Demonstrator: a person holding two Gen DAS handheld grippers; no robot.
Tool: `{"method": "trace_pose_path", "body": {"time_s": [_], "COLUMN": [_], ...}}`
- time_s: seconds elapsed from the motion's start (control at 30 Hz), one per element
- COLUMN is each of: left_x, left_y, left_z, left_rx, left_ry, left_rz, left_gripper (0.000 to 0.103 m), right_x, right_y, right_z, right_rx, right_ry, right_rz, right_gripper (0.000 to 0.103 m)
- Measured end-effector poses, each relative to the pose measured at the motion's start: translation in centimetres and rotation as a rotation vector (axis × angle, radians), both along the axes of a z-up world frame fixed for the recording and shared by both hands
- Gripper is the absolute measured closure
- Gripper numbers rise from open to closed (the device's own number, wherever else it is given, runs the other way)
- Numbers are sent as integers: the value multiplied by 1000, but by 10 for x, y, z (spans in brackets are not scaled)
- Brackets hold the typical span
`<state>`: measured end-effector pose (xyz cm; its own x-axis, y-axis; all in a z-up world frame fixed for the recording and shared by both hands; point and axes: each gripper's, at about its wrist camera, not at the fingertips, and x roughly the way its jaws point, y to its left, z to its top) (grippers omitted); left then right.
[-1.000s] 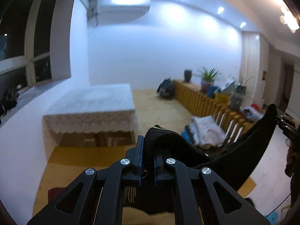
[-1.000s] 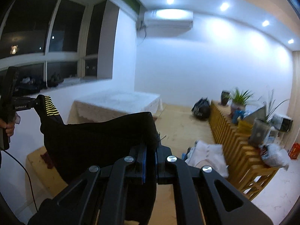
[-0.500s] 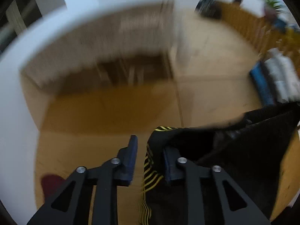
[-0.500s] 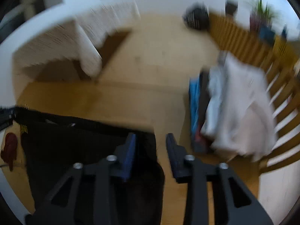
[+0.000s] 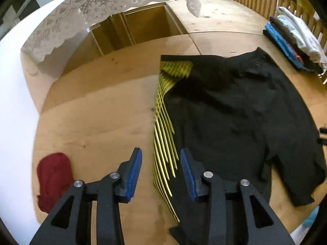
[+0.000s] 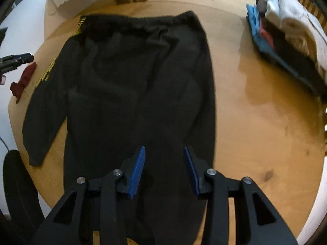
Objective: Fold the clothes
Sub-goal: 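Lay the black pants flat on the table with both tools and release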
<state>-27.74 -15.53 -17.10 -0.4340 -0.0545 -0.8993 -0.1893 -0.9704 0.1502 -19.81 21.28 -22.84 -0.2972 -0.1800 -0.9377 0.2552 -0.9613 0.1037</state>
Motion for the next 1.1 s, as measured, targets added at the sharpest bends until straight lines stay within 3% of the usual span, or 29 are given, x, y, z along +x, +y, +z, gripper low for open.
{"method": "trace_pose_path", "body": {"time_s": [0.17, 0.27, 0.63, 0.7, 0.83, 0.93, 0.97, 1.03, 1.1], "left_x": [-20, -51, -163, -172, -183, -150, -129, -78, -26], "left_y": [37, 51, 82, 80, 72, 56, 47, 24, 1], "left_z": [-16, -28, -86, -77, -52, -15, -2, 20, 29], "left_rx": [2, 62, 36, 39, 54, 85, 99, 117, 121], "left_ry": [-31, -38, -43, -22, 16, 57, 61, 59, 29], "left_rz": [-117, -102, -29, -15, 7, -20, -32, -49, -50], "left_gripper": [65, 65, 62, 60, 67, 66, 66, 61, 58], "right_x": [-2, -3, -4, -6, -13, -8, -3, 14, 34], "right_y": [3, 6, 6, 6, 12, 34, 42, 58, 70], "right_z": [-4, -10, -15, -15, -12, 0, 6, 16, 22], "right_rx": [-2, 17, 82, 94, 71, -3, -21, -45, -46], "right_ry": [-13, -31, 4, 13, 16, 25, 31, 26, 20], "right_rz": [-19, -30, -19, -20, -51, -127, -145, -164, -180], "right_gripper": [64, 64, 64, 64, 62, 62, 62, 50, 48]}}
